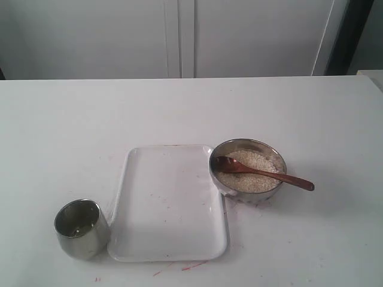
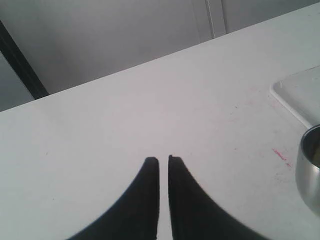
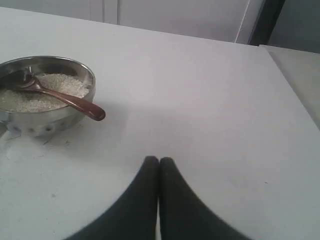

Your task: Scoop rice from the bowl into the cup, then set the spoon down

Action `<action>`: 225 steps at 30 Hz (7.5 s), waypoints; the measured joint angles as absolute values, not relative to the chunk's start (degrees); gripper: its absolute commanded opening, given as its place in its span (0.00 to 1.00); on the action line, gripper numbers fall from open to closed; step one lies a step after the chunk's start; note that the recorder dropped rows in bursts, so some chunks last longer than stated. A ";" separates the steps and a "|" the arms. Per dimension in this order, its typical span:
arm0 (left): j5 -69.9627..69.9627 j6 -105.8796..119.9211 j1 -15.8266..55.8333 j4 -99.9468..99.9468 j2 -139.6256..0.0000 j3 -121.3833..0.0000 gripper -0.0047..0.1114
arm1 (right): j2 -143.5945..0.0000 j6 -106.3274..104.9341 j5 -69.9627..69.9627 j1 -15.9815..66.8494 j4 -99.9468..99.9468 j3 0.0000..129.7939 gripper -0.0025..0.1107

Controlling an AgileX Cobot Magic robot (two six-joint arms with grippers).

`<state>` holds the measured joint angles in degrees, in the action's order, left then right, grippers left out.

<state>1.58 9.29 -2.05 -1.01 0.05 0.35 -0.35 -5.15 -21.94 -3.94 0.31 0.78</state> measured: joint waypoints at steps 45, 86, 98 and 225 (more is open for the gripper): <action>1.58 9.29 -2.05 -1.01 0.05 0.35 0.16 | -12.61 22.26 -28.42 3.63 -5.47 22.96 0.02; 1.58 9.29 -2.05 -1.01 0.05 0.35 0.16 | -79.29 -46.05 -64.28 13.08 -4.10 68.38 0.02; 1.58 9.29 -2.05 -1.01 0.05 0.35 0.16 | -80.81 -43.29 -64.14 13.16 0.00 68.38 0.56; 1.58 9.29 -2.05 -1.01 0.05 0.35 0.16 | -76.78 5.69 -69.83 40.23 37.90 60.28 0.02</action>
<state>1.58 9.29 -2.05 -1.01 0.05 0.35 -76.78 5.69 -69.83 40.23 37.90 60.28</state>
